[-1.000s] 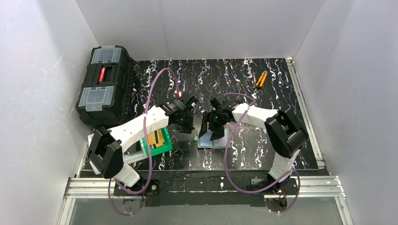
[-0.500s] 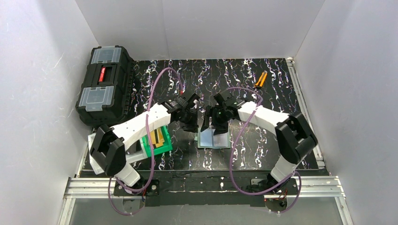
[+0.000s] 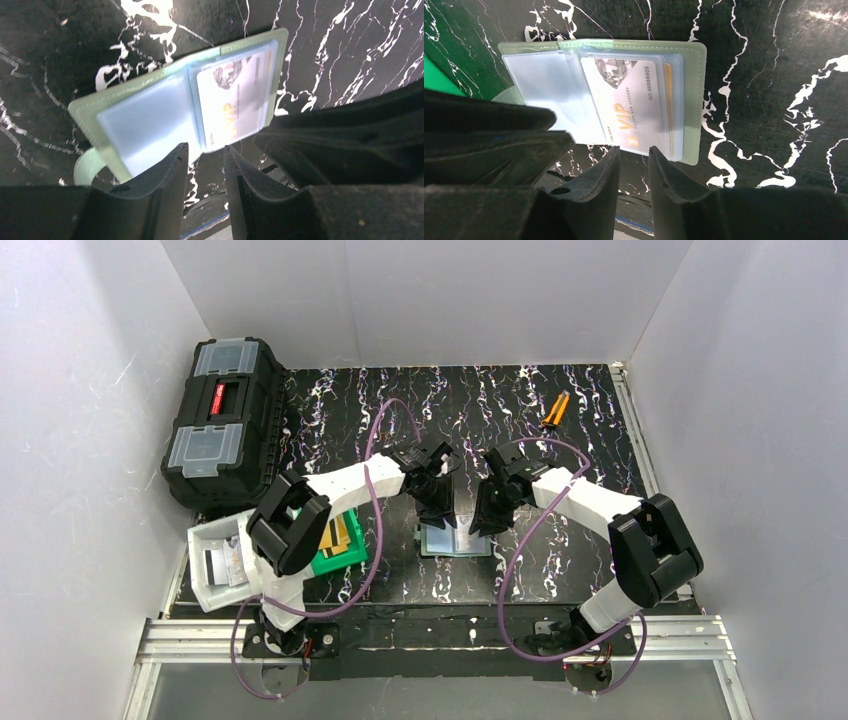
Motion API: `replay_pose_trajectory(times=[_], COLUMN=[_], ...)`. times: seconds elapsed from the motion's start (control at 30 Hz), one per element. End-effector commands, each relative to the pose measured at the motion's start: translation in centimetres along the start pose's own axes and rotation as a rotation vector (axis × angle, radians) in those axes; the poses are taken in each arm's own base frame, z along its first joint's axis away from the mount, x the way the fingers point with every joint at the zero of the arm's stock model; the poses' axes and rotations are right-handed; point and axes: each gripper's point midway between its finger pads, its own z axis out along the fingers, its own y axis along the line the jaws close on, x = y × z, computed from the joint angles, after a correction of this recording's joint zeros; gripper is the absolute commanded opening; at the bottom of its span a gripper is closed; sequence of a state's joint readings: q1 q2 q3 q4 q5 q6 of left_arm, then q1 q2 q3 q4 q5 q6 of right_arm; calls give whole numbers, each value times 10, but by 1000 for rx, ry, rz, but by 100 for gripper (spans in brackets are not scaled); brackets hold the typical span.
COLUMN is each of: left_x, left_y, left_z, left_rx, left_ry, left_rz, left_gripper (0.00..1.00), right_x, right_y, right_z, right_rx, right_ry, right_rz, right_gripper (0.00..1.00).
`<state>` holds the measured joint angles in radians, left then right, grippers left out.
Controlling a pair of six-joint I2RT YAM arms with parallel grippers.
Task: Take the credit cards out of the card holder
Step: Remove the credit card from the card holder.
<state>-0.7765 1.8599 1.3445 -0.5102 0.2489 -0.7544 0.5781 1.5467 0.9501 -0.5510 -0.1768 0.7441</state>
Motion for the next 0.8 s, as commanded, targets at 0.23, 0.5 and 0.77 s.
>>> replay_pose_trajectory(times=[0.23,0.5,0.77], left_x=[2,5,11], left_y=[-10,-4,2], left_z=[19,29,41], left_rx=[108,158,192], left_ry=[23,32,47], left_rz=[-52,-67,-86], left_gripper=[29,28,28], right_x=[1,1,6], right_y=[-13,-19,-19], right_z=[16,21,29], right_rx=[52,83,92], right_ry=[14,23,53], right_rz=[-20,-16,-20], right_gripper=[24,22,20])
